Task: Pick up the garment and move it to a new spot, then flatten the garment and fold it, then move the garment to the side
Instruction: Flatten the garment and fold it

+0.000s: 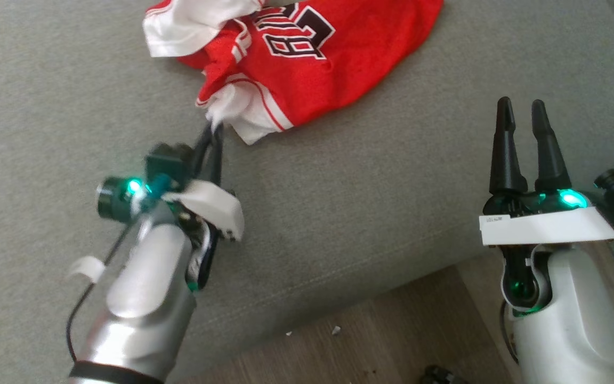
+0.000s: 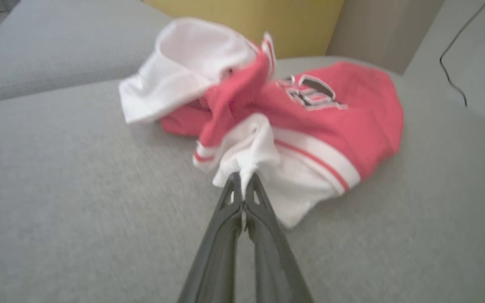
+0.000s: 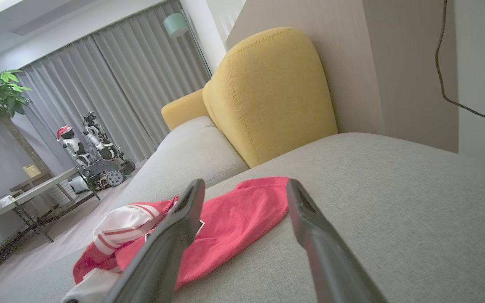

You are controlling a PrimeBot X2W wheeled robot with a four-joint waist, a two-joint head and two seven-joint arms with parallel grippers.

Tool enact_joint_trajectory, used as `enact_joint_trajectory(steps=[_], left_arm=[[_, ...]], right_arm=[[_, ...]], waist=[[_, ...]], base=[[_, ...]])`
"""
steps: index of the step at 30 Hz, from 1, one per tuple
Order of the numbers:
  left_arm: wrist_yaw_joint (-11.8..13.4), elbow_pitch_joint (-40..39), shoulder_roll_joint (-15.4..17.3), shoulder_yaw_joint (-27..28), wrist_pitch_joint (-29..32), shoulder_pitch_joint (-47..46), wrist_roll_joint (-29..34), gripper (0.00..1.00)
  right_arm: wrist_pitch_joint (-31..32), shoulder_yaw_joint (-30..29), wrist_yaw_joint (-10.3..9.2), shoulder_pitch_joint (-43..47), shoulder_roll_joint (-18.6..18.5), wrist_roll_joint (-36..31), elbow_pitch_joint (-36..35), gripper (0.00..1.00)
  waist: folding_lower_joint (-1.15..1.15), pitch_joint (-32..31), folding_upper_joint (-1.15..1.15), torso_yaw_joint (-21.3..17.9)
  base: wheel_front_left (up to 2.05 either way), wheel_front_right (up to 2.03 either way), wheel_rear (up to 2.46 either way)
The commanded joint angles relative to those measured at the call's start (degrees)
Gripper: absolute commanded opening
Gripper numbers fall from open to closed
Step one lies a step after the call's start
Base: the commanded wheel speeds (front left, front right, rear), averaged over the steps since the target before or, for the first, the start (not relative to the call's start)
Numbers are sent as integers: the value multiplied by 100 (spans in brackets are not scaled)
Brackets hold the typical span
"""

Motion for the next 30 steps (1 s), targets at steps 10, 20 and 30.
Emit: enact_joint_trajectory(steps=[10,20,30], left_arm=[[3,-2947,69,1459,-69,460,-177,0],[-121,-3270,134,1901,-69,1287,77,0],[101,-1678,200,2025,-39,1726,149,0]], right_arm=[[-5,54,37,-51,35,-32,-31,100],[82,123,37,43,35,-8,108,100],[225,166,37,35,35,-11,292,100]], waist=[[0,-455,0,560],[0,-751,0,996],[0,-664,0,1119]], base=[[0,0,0],[0,0,0],[0,0,0]])
